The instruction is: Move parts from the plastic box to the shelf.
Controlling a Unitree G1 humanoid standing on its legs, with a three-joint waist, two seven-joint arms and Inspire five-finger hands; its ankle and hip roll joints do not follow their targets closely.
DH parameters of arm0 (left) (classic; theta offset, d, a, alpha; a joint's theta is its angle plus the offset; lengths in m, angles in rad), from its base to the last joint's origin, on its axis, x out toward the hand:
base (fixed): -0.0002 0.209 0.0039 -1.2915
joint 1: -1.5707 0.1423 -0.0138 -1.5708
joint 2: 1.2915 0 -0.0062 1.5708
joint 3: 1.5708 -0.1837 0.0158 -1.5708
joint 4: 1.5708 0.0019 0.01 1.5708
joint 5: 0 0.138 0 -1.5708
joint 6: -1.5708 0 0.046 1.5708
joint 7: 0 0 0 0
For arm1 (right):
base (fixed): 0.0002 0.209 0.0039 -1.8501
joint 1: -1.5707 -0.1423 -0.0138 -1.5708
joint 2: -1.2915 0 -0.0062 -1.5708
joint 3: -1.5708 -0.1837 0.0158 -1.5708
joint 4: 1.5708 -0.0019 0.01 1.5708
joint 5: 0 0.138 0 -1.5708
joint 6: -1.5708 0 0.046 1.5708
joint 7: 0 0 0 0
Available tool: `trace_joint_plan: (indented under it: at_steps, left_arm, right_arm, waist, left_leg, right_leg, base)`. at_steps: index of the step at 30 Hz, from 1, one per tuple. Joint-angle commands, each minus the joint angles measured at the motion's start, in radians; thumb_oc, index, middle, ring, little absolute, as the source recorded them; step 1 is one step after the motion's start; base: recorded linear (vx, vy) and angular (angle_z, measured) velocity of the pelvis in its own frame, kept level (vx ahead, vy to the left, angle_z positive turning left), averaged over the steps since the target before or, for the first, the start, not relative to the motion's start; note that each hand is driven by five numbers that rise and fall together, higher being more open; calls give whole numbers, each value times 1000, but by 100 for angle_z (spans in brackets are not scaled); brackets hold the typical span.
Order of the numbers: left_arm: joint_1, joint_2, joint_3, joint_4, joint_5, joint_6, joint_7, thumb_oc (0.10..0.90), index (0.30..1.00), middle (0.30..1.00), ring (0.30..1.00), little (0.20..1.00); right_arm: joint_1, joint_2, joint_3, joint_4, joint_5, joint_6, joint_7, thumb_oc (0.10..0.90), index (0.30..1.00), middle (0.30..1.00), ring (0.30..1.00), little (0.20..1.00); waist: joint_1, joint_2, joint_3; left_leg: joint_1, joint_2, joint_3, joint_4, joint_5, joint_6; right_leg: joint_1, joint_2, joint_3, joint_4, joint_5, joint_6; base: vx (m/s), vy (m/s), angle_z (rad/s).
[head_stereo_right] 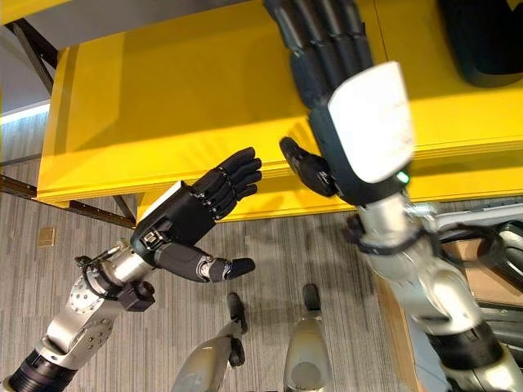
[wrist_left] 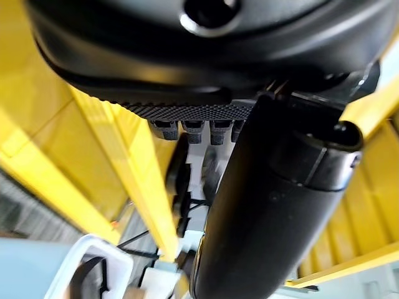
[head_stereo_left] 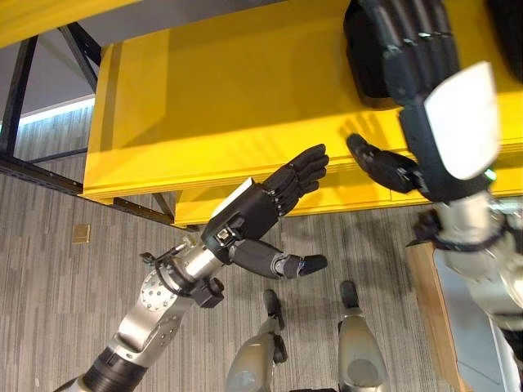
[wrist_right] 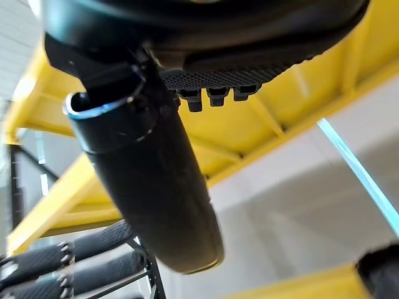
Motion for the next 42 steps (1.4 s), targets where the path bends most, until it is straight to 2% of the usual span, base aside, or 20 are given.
trace_joint_plan:
  at_steps: [1,4,6,8,9,10,11,12,15,18,22,26,29,33,36,37,39,40,41,42]
  left_arm:
    - [44,-57,26,-31,-116,-169,25,900,1000,1000,1000,1000]
    - [72,-71,47,-28,-115,-207,37,900,1000,1000,1000,1000]
    - [85,-90,57,-25,-99,-220,40,900,1000,1000,1000,1000]
    - [82,-98,53,-19,-98,-226,45,900,1000,1000,1000,1000]
    - [72,-107,49,-8,-87,-228,44,900,1000,1000,1000,1000]
    - [66,-112,50,-1,-63,-236,51,900,1000,1000,1000,1000]
    - [65,-112,50,1,-65,-238,50,900,1000,1000,1000,1000]
    - [70,-113,56,-6,-77,-232,47,900,1000,1000,1000,1000]
    - [89,-110,81,-26,-73,-203,46,900,1000,1000,1000,1000]
    - [102,-99,91,-33,-54,-181,41,900,1000,1000,1000,1000]
    - [113,-87,77,-19,-41,-180,49,900,1000,1000,1000,1000]
    - [112,-83,48,-9,-27,-162,44,900,1000,1000,1000,1000]
    - [136,-81,52,0,-16,-159,55,900,1000,1000,1000,1000]
    - [188,-81,79,16,-13,-185,112,900,1000,1000,1000,1000]
    - [182,-76,78,18,-7,-173,119,900,1000,1000,1000,1000]
    - [174,-70,75,21,-12,-159,117,900,1000,1000,1000,1000]
    - [169,-62,74,22,-25,-143,116,900,1000,1000,1000,1000]
    - [161,-54,77,29,-38,-129,116,900,1000,1000,1000,1000]
    - [156,-50,76,33,-41,-125,111,900,1000,1000,1000,1000]
    - [151,-45,84,31,-45,-115,96,900,1000,1000,1000,1000]
  right_arm:
    - [23,-12,-75,-65,46,-81,-152,900,1000,1000,1000,1000]
    - [73,-5,-130,-75,47,-55,-219,900,1000,1000,1000,1000]
    - [112,7,-185,-75,42,-7,-282,900,1000,1000,1000,1000]
    - [130,14,-218,-62,58,14,-314,900,1000,1000,1000,1000]
    - [150,20,-247,-48,70,26,-347,900,1000,1000,1000,1000]
    - [172,33,-278,-33,88,33,-363,900,1000,1000,1000,1000]
    - [179,35,-286,-31,85,37,-366,900,1000,1000,1000,1000]
    - [199,39,-302,-28,84,48,-375,900,1000,1000,1000,1000]
    - [255,75,-327,-30,101,65,-385,900,1000,1000,1000,1000]
    - [307,116,-331,-12,136,78,-350,900,1000,1000,1000,1000]
    - [374,136,-324,25,169,84,-349,900,1000,1000,1000,1000]
    - [376,121,-307,55,195,142,-311,900,1000,1000,1000,1000]
    - [395,117,-313,70,182,146,-259,900,1000,1000,1000,1000]
    - [344,86,-264,97,158,144,-214,900,1000,1000,1000,1000]
    - [338,75,-257,93,138,162,-201,900,1000,1000,1000,1000]
    - [330,72,-251,93,137,184,-190,900,1000,1000,1000,1000]
    - [319,70,-245,94,138,203,-182,900,1000,1000,1000,1000]
    - [294,75,-233,100,130,222,-181,900,1000,1000,1000,1000]
    - [282,78,-228,101,125,229,-180,900,1000,1000,1000,1000]
    - [266,89,-231,98,125,240,-162,900,1000,1000,1000,1000]
  waist:
    - [-16,-52,-203]
    - [-29,-63,-210]
    - [-45,-71,-216]
    - [-55,-71,-219]
    - [-64,-70,-221]
    - [-72,-68,-225]
    - [-73,-68,-226]
    - [-73,-71,-230]
    - [-74,-90,-247]
    - [-74,-113,-266]
    - [-81,-133,-291]
    - [-77,-153,-303]
    - [-71,-168,-313]
    - [-13,-182,-311]
    - [-9,-183,-314]
    - [-6,-184,-309]
    - [-3,-186,-301]
    - [5,-193,-288]
    - [9,-197,-282]
    - [20,-206,-277]
  left_leg:
    - [45,83,-21,54,-145,-48]
    - [53,113,-14,49,-133,-61]
    - [59,134,-4,47,-122,-71]
    - [57,134,6,56,-119,-73]
    - [55,114,10,73,-142,-66]
    - [54,54,0,104,-192,-47]
    - [54,38,-1,113,-206,-41]
    - [51,-19,-5,144,-248,-13]
    - [50,-123,-22,206,-326,42]
    - [57,-185,-41,213,-351,87]
    - [94,-180,-66,83,-299,109]
    - [118,-172,-86,-8,-259,112]
    - [129,-159,-58,-11,-259,104]
    - [167,-126,65,-11,-257,91]
    - [172,-115,91,-11,-254,97]
    - [175,-109,107,-7,-253,103]
    - [180,-106,121,6,-262,108]
    - [181,-96,139,32,-277,110]
    - [179,-88,145,45,-284,110]
    - [174,-55,160,65,-291,100]
  right_leg:
    - [52,42,-75,5,-138,-89]
    - [52,46,-71,4,-139,-95]
    - [56,50,-64,-5,-133,-101]
    - [61,54,-59,-15,-129,-103]
    - [66,56,-52,-27,-123,-101]
    - [73,63,-28,-52,-106,-96]
    - [76,64,-23,-60,-101,-93]
    - [89,70,-1,-85,-86,-87]
    - [113,93,45,-129,-48,-71]
    - [123,125,86,-152,-17,-52]
    - [97,152,115,-157,3,-30]
    - [91,162,153,-204,49,-12]
    - [101,152,126,-219,65,-1]
    - [128,99,-76,-155,18,-5]
    - [128,67,-91,-106,-4,3]
    - [117,33,-103,-54,-5,15]
    - [113,-5,-118,-15,7,26]
    - [107,-66,-135,13,55,34]
    - [104,-93,-136,21,81,39]
    - [111,-162,-147,24,136,56]
  base:
    - [-66,-83,-10]
    - [-56,-50,-7]
    - [-39,-23,-11]
    - [-42,-7,-6]
    - [-60,0,0]
    - [-39,14,1]
    - [-12,25,-9]
    - [8,31,-21]
    - [24,9,-38]
    - [19,-5,-30]
    - [10,120,-15]
    - [-13,183,-54]
    - [17,104,-54]
    - [-9,54,-98]
    - [-82,-49,-167]
    - [-119,-124,-8]
    - [-113,-169,-9]
    - [-146,-264,-1]
    - [-229,-492,-5]
    - [-152,-367,-5]
